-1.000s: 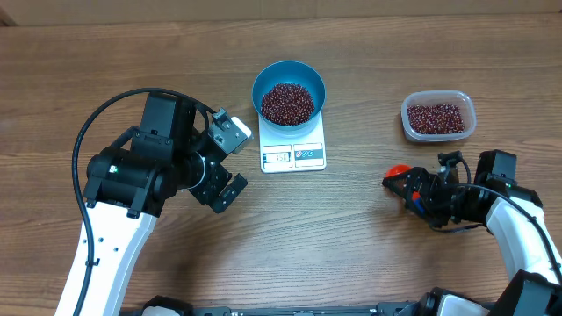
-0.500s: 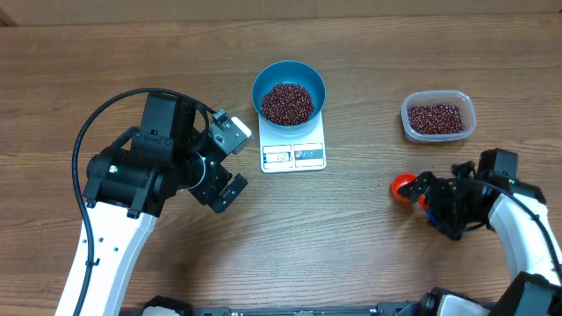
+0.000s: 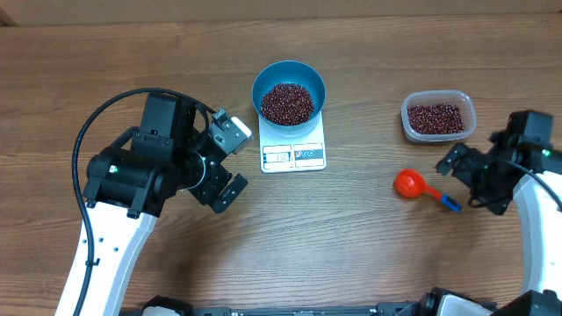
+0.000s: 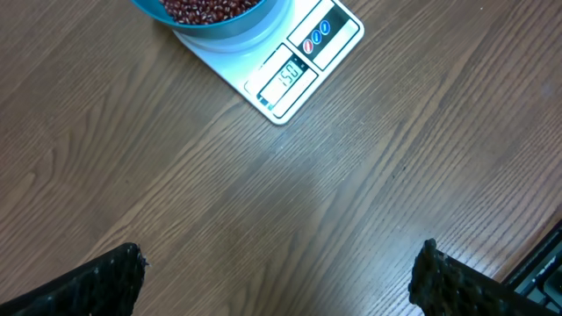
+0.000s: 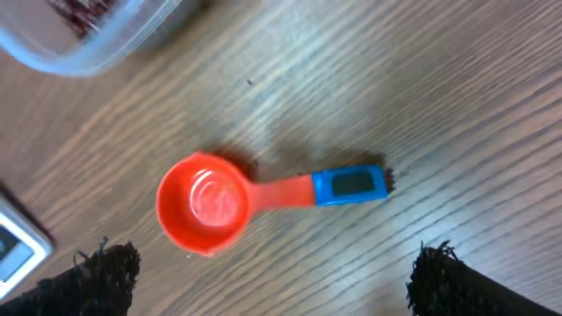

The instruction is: Scoop item into bowl and weigh 150g on scale

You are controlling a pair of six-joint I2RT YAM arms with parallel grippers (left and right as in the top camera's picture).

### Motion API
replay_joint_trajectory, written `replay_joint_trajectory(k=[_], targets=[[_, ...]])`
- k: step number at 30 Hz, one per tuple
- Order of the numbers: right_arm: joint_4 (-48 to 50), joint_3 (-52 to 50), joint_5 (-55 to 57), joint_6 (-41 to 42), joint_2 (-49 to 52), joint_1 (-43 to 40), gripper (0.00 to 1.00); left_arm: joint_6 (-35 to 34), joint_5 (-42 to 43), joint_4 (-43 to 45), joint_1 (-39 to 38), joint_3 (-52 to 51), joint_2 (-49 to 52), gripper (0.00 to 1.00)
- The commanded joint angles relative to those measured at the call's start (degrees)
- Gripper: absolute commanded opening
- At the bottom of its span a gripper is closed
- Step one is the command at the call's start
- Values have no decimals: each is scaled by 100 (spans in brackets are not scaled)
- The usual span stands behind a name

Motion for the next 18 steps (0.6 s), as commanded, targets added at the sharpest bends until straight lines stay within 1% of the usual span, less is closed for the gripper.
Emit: replay_joint_trajectory(k=[1,3,5,8,10,14,18], targets=[[-258,494,-391,26,-81,24,100,-57,111,0,24,13,22,100],[-605,763,-1126,26,-142,24,100,-57,111,0,24,13,22,100],[-748,841,-1711,26,-195,24,100,-59,109,0,24,13,22,100],[-953,848,-2983,24,-232,24,100,-59,111,0,24,13,22,100],[-1036,846,-3040,20,-229,24,100,-59,111,0,24,13,22,100],[-1023,846,-2629,24,-227,24,100,-59,111,0,24,13,22,100],[-811,846,-2568,20,-227,24,100,-57,109,0,24,13,22,100]])
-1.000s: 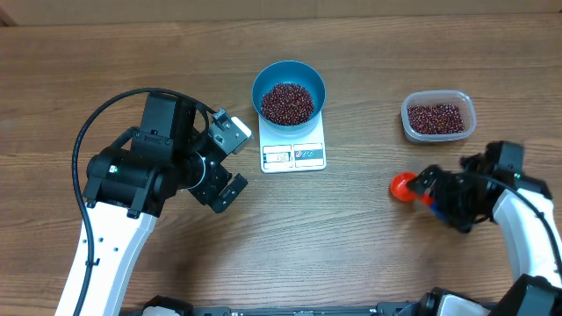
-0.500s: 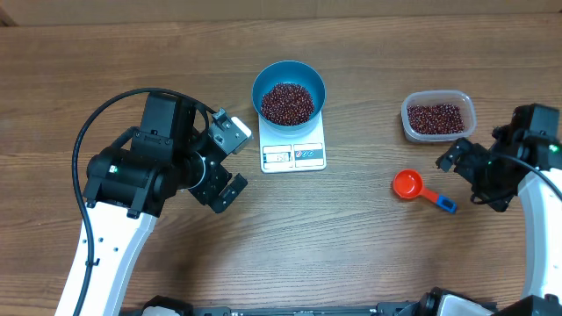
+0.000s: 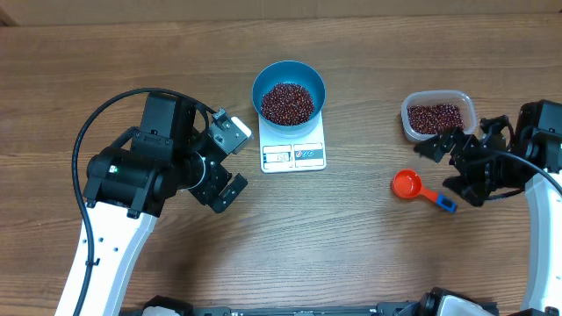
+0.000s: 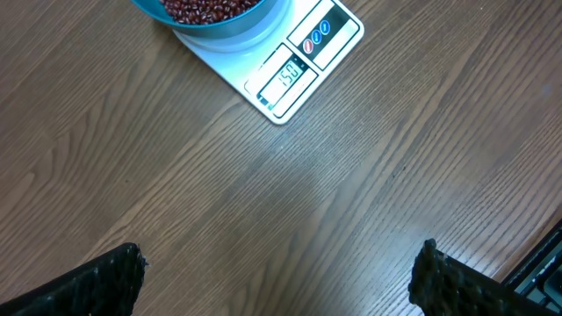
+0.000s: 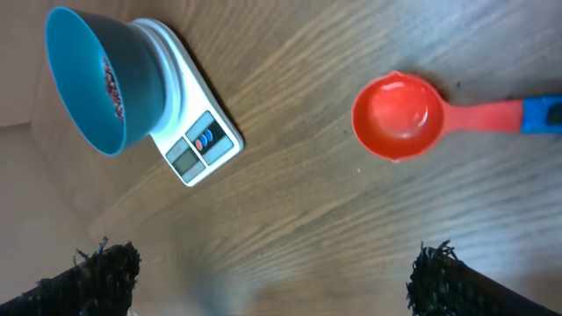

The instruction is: Scoop item into bowl and weigh 150g on scale

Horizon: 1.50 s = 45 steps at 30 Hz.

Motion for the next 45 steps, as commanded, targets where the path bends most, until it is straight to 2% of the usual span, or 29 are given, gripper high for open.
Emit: replay_joint_trajectory(k=[1,17,27,33,45], targets=[[107,136,37,-4,-85,15,100,-59,111,0,24,13,22,99],[55,136,260,-66,-87,15,100,-59,111,0,24,13,22,100],[-90,136,254,-1217,-175,17,100,-57,111,0,24,13,22,100],[-127,136,273,-1593,-750,142,100,-59,111,0,24,13,22,100],[-144,-87,411,-1641,-2682,369,100,-59,109,0,24,13,22,100]])
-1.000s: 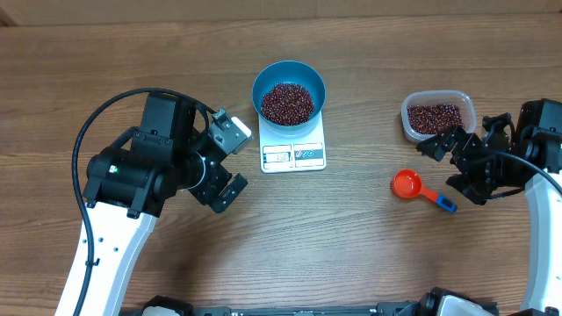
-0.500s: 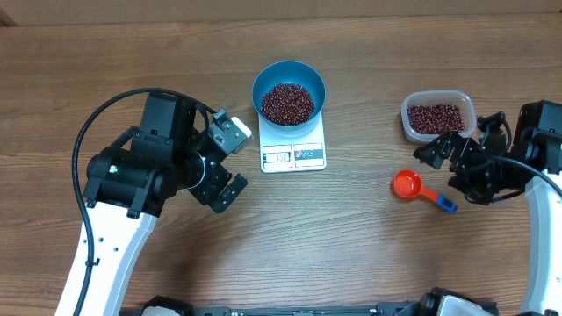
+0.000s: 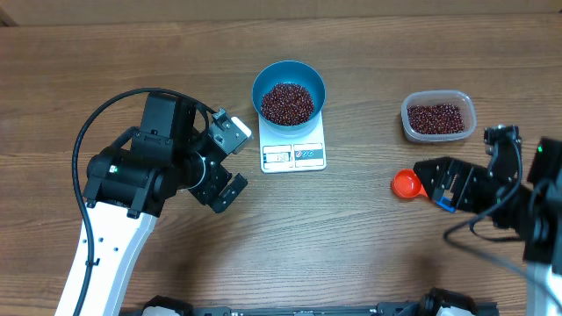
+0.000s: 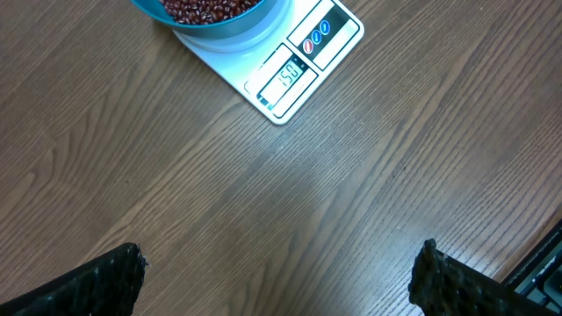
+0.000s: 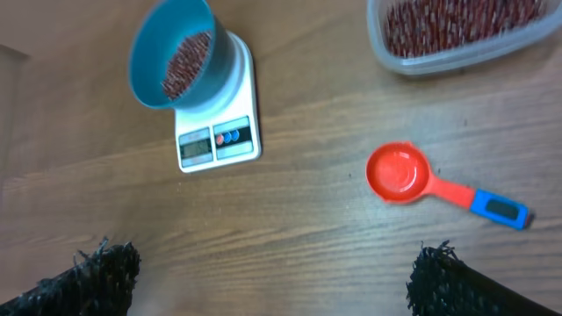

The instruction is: Scoop item into bowl and weigh 150g on scale

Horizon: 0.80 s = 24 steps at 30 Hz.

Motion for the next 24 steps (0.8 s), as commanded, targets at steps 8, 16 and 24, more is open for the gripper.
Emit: replay_joint_trajectory(k=[8,16,24], targets=[[31,-811,68,-87,-1517,37,100,-59,111,0,24,13,22,99],[343,-1408,-87,94,-2157,37,100,-57,109,0,24,13,22,100],[728,-1672,-297,195,-2159,37,100,-59,111,0,24,13,22,100]])
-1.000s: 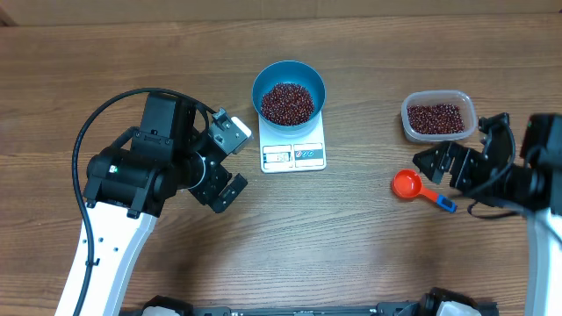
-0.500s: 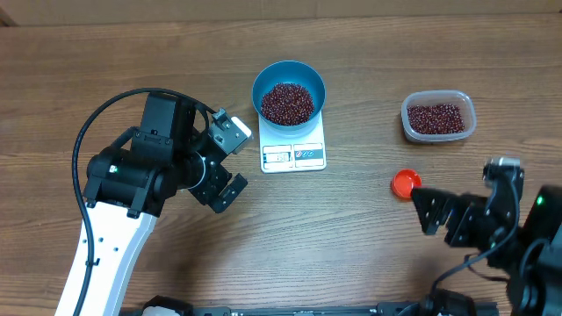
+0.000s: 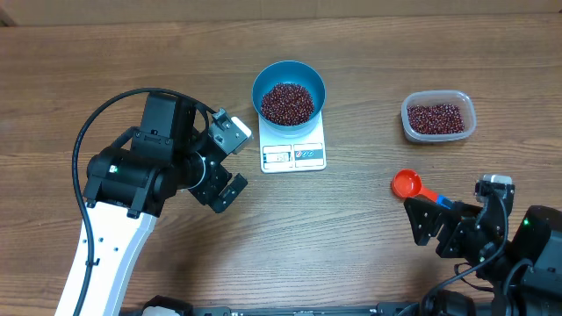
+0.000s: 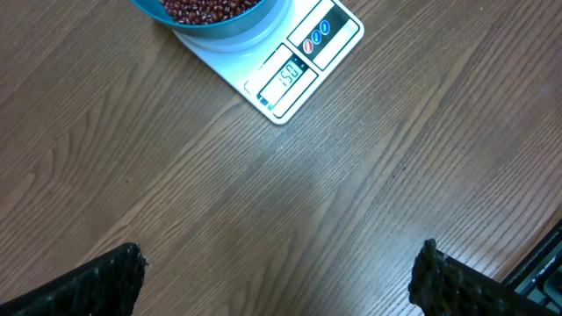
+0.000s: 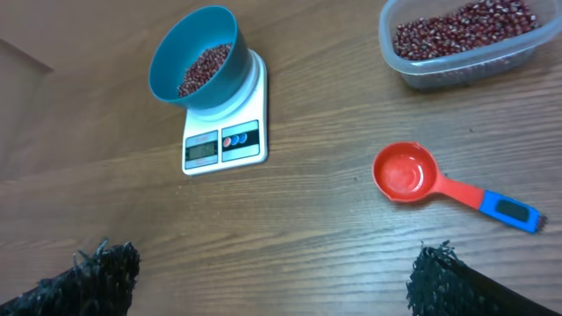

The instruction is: Scoop item into bowl and weigh 150g on scale

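Observation:
A blue bowl (image 3: 289,94) of dark red beans sits on the white scale (image 3: 294,154), whose display (image 4: 291,75) shows digits. The red scoop (image 3: 407,184) with a blue handle end lies empty on the table right of the scale. A clear tub (image 3: 438,117) of beans stands at the back right. My left gripper (image 3: 230,165) is open, left of the scale, holding nothing. My right gripper (image 3: 433,230) is open near the front right edge, below the scoop, also empty.
The wooden table (image 3: 351,228) carries nothing else. My left arm's black body (image 3: 145,167) and cable fill the left middle. My right arm (image 3: 518,241) sits at the front right corner.
My right arm has drawn back toward the front right corner, and its camera now sees the scoop, tub and scale from farther off. The left arm has not moved.
The scoop lay empty on the table with my open right gripper just right of it. That gripper then stood by the bean tub, then over the scoop's handle, and now it is back near the front edge. Bowl, scale and left arm stayed put.

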You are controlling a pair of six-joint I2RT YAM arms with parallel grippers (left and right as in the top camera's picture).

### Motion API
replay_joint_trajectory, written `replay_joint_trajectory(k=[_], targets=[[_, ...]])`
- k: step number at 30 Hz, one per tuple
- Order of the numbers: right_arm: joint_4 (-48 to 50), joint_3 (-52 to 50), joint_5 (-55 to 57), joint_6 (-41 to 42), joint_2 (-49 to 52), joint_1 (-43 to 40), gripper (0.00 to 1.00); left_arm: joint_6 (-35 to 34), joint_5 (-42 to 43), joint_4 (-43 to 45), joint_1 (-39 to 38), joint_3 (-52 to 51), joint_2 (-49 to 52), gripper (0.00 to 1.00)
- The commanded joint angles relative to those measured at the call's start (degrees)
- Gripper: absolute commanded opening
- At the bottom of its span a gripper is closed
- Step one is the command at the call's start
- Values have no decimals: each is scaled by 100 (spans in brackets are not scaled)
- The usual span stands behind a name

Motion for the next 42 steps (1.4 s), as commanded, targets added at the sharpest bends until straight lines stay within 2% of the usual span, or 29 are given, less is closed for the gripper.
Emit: replay_joint_trajectory(k=[1,14,19,27,31,42], targets=[[256,-201,-199,63,-48,31,100,-57,111,0,24,13,22,100],[901,-1021,-343,66,-48,31,100,-59,111,0,24,13,22,100],[1591,-1537,-498,92,-94,20,100,-57,111,0,24,13,22,100],[2935,-2542,-503,238,-870,44,100,-57,111,0,24,13,22,100],[3591,-2940,-461,232,-1390,330,100,-57,111,0,24,13,22,100],[4697,-3849,133,234,-2323,787,100,-57,111,0,24,13,22,100]])
